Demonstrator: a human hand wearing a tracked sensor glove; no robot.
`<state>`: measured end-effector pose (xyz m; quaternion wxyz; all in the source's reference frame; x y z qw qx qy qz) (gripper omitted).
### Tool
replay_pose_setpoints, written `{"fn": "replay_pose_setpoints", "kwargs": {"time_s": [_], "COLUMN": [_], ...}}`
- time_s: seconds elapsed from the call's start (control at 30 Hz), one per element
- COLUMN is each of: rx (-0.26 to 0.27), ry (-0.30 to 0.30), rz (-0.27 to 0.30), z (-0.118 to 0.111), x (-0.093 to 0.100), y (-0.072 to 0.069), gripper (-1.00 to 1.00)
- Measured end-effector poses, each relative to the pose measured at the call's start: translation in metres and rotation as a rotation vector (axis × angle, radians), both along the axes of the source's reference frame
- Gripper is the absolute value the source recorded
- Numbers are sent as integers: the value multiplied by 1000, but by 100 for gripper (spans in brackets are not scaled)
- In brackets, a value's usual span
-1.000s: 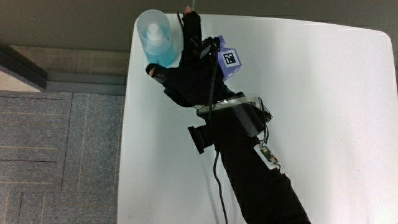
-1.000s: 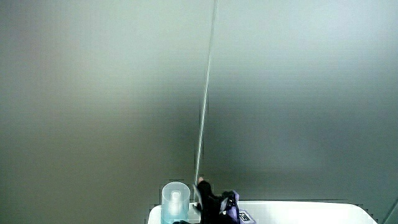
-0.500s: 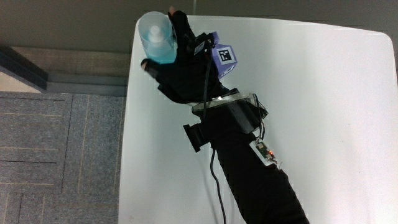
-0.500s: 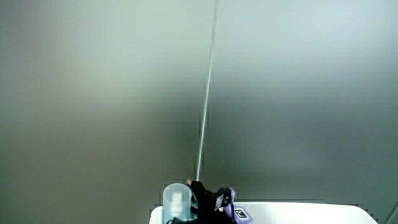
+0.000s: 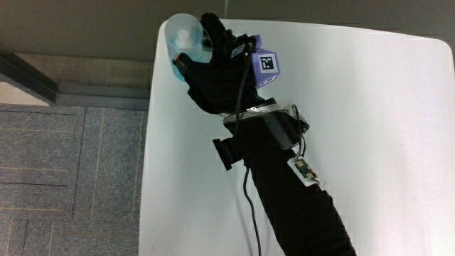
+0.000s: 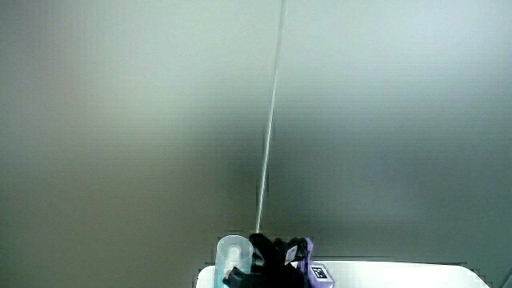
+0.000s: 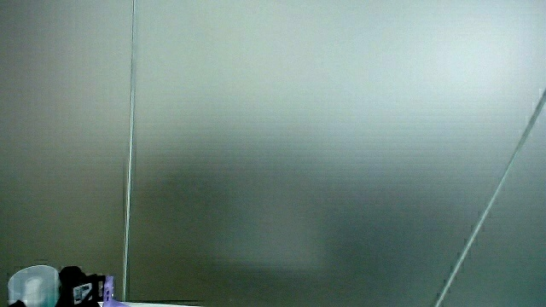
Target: Pick cleaning spray
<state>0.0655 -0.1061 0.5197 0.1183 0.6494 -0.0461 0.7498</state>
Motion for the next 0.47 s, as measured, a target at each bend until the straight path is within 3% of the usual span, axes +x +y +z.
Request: {"fn": "replay_pose_setpoints", "kwargs": {"time_s": [0.1, 0.17, 0.37, 0.47], "rx": [-5, 1, 27, 75], "ry": [-42, -11, -25, -51], "rz": [15, 22, 39, 49], "z": [1, 4, 3, -3], "x": [5, 10, 17, 24], "y": [0, 0, 0, -5], "gripper": [100, 100, 100, 100]}}
